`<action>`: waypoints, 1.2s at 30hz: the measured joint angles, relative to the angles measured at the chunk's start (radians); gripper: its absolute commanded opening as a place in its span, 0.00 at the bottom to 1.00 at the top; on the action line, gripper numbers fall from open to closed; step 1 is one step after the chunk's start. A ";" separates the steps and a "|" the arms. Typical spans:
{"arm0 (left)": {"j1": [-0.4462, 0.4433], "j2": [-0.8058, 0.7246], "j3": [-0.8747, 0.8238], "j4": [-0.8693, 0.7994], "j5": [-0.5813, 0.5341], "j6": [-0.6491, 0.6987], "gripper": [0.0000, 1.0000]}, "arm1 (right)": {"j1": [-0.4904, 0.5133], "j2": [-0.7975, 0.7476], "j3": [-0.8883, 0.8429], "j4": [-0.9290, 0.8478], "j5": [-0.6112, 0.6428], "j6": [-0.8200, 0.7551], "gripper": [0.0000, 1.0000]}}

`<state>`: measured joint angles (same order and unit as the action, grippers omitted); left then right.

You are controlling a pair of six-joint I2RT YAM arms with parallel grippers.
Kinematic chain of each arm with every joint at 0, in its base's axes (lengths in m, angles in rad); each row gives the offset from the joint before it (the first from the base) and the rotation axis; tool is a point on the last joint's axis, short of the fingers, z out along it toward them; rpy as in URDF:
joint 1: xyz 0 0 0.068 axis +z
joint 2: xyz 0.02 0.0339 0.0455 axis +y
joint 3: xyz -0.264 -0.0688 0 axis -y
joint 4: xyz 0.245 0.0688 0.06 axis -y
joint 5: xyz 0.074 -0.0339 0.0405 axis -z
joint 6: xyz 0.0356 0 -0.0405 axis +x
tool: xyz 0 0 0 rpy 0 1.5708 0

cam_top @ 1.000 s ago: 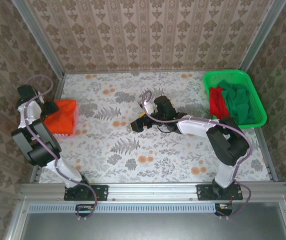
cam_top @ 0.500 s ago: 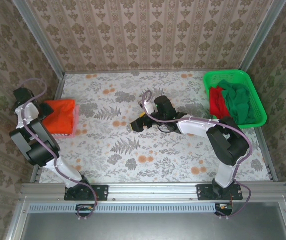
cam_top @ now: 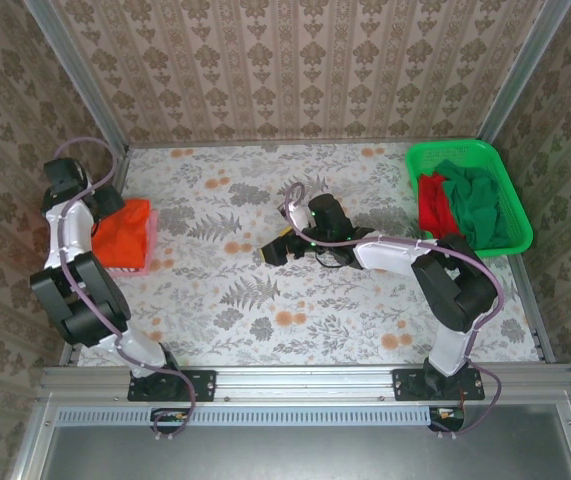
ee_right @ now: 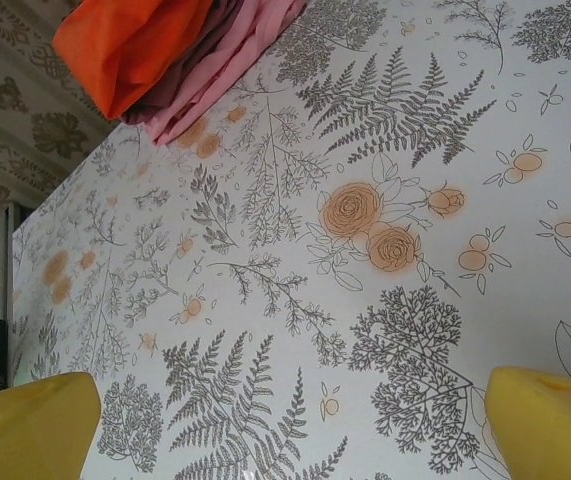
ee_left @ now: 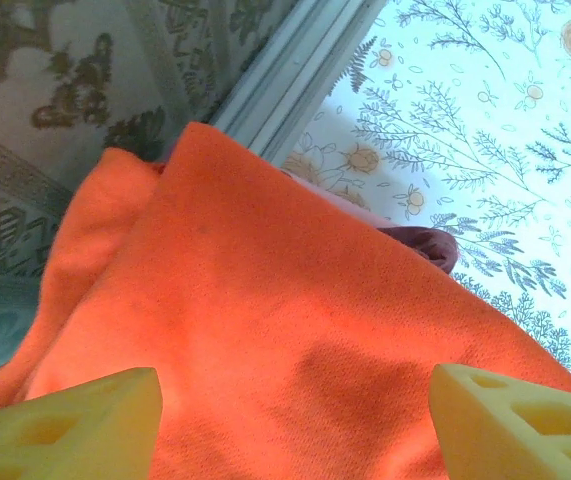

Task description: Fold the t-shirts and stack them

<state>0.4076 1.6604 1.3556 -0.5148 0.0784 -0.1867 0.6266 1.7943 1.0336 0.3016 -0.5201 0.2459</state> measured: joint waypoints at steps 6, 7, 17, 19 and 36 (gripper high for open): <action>0.057 0.151 0.035 -0.003 0.050 -0.007 0.79 | 0.000 -0.001 -0.011 0.037 0.005 0.016 1.00; 0.066 0.174 0.035 -0.008 0.058 -0.011 0.81 | 0.000 -0.002 -0.015 0.039 0.010 0.016 1.00; 0.013 0.048 -0.018 0.026 0.072 -0.023 1.00 | -0.006 -0.126 -0.065 0.032 0.113 -0.012 1.00; -0.026 -0.065 -0.068 0.060 0.054 -0.022 1.00 | -0.021 -0.182 -0.095 0.034 0.166 -0.025 1.00; -0.411 -0.644 -0.947 0.589 0.035 0.152 1.00 | -0.447 -0.575 -0.523 0.113 0.710 -0.156 1.00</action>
<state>-0.0036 1.0168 0.4084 0.0742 0.1131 -0.0349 0.1799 1.2190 0.5102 0.4141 0.1898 0.0902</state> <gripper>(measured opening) 0.997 0.999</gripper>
